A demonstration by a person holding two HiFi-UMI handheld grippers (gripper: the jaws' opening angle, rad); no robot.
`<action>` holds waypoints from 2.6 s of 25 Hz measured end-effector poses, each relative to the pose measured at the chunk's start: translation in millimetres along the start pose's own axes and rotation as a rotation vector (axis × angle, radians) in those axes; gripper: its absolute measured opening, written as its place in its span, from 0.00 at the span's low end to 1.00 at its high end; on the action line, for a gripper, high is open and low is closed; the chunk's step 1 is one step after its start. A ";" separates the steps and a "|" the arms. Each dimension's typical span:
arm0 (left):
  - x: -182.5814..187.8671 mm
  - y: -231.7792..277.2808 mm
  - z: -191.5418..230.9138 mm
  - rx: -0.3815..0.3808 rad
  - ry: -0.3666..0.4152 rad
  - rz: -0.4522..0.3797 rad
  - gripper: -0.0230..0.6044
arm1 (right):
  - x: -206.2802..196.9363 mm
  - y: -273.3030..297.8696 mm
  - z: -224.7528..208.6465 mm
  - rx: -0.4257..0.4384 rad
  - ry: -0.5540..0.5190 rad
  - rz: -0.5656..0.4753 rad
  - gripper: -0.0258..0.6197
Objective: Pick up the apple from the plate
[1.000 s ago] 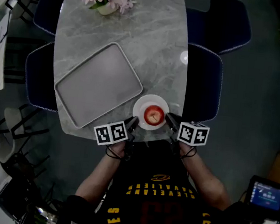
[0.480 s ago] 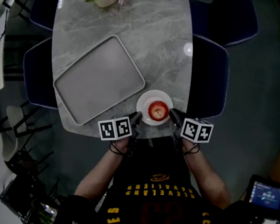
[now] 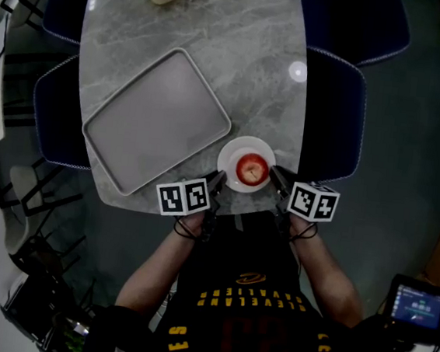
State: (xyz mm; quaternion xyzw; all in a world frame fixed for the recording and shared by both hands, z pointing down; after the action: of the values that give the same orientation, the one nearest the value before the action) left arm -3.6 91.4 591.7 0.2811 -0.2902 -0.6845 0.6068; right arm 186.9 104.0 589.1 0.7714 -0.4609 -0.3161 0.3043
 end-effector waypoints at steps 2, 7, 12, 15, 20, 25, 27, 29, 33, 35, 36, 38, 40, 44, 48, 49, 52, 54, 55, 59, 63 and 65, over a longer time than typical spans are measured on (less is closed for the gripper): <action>-0.5 -0.3 -0.6 -0.001 0.006 0.004 0.11 | -0.1 -0.5 -0.5 -0.002 0.003 -0.002 0.11; 4.5 0.5 -3.1 -0.001 0.023 0.012 0.11 | 4.9 -0.3 -0.2 -0.007 0.003 -0.008 0.11; 4.1 2.8 -2.9 -0.003 0.021 0.013 0.11 | 5.4 -0.9 -1.2 -0.009 -0.002 -0.012 0.11; 4.8 3.2 -3.7 -0.003 0.027 0.014 0.11 | 5.5 -0.9 -2.1 -0.009 -0.003 -0.012 0.11; 4.2 3.5 -4.5 0.007 0.038 0.002 0.11 | 5.9 -0.2 -2.6 -0.008 -0.010 -0.013 0.11; 3.3 2.5 -3.4 0.014 0.044 -0.010 0.11 | 5.3 0.5 -3.4 -0.008 -0.014 -0.013 0.11; 3.9 1.0 -2.5 0.017 0.042 -0.019 0.11 | 5.8 1.2 -2.8 -0.010 -0.021 -0.012 0.11; 4.5 -1.2 -1.6 0.019 0.040 -0.029 0.11 | 6.2 1.5 -2.5 -0.012 -0.029 -0.012 0.11; 3.1 -5.3 -0.1 0.018 0.032 -0.042 0.11 | 6.2 -1.8 -8.5 -0.043 -0.049 -0.026 0.11; 3.0 -7.3 0.7 0.021 0.030 -0.054 0.11 | 11.7 -5.4 -6.4 -0.049 -0.064 -0.052 0.11; 3.6 -8.7 1.2 0.025 0.032 -0.063 0.11 | 14.5 -7.4 -6.6 -0.057 -0.077 -0.066 0.11; 6.5 -12.3 1.7 0.037 0.046 -0.088 0.11 | 20.7 -11.7 -7.7 -0.077 -0.116 -0.093 0.11; 10.8 -17.8 0.7 0.056 0.073 -0.122 0.11 | 28.4 -16.6 -5.6 -0.087 -0.162 -0.126 0.11; 26.1 -34.7 -7.6 0.097 0.171 -0.225 0.11 | 46.2 -25.0 8.6 -0.066 -0.259 -0.201 0.11; 40.6 -51.7 -30.5 0.074 0.284 -0.334 0.11 | 57.6 -32.6 31.0 -0.014 -0.354 -0.247 0.11; 43.3 -56.3 -38.4 0.063 0.315 -0.356 0.09 | 59.8 -35.4 37.9 0.000 -0.376 -0.257 0.05; 48.5 -71.9 -65.0 0.041 0.415 -0.418 0.04 | 64.8 -45.9 60.1 0.039 -0.434 -0.291 0.05; 46.3 -88.2 -86.7 0.037 0.484 -0.464 0.04 | 64.2 -61.5 78.0 0.063 -0.464 -0.321 0.05; 44.3 -97.6 -98.0 0.036 0.516 -0.489 0.04 | 63.5 -71.1 87.6 0.075 -0.477 -0.339 0.05; 43.1 -124.1 -133.7 0.038 0.619 -0.578 0.04 | 70.0 -100.2 120.4 0.129 -0.539 -0.423 0.05; 39.0 -143.1 -161.8 0.035 0.685 -0.647 0.04 | 75.5 -127.1 147.4 0.177 -0.606 -0.502 0.05; 35.6 -152.8 -175.3 0.039 0.718 -0.681 0.04 | 76.1 -141.2 159.8 0.195 -0.640 -0.534 0.05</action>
State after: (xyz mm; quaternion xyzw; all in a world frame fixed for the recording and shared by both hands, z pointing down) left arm 19.8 60.7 359.6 0.5893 0.0330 -0.6983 0.4050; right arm 165.9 61.8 367.7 0.7518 -0.3437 -0.5623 -0.0211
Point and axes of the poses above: the fingertips, and each gripper's own axes: y forward along the fingers, z to its left, x out of its top, the point moved 4 cm from there along -y, backward along the fingers, and after that the axes turned 3 degrees about z, right-handed, at the moved point
